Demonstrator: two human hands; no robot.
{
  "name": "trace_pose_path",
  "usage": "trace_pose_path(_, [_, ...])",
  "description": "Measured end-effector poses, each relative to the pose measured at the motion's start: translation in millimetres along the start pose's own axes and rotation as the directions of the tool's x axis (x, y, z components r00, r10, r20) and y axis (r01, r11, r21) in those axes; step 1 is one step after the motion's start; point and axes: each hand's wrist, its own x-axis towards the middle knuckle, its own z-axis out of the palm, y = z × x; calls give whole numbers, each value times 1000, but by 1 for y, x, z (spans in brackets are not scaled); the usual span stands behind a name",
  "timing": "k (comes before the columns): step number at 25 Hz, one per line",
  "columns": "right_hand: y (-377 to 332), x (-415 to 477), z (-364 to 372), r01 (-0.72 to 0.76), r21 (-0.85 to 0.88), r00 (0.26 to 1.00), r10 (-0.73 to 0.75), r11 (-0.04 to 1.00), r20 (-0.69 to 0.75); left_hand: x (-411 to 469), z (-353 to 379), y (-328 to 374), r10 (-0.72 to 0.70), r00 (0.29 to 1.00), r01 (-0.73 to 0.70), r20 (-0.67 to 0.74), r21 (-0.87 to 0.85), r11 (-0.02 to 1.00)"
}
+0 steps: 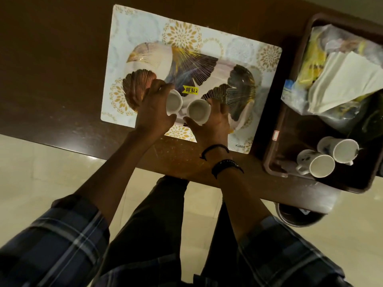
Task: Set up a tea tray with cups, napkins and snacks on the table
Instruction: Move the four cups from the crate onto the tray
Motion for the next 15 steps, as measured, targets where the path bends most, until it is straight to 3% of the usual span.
trace_pose_path(4, [-7, 0, 6, 10, -20, 1000, -10, 1000, -20, -2, -2, 1, -11, 1000, 12, 24, -21, 1000])
trace_pose_path(10, [-3, -9, -8, 2, -21, 998, -1, 1000, 60, -18, -10, 16, -40, 995, 45, 93, -59, 997])
trace_pose_path(15, [23, -22, -56, -78, 72, 989, 86, 994, -123, -31, -6, 70, 46, 998, -50, -51, -75, 996])
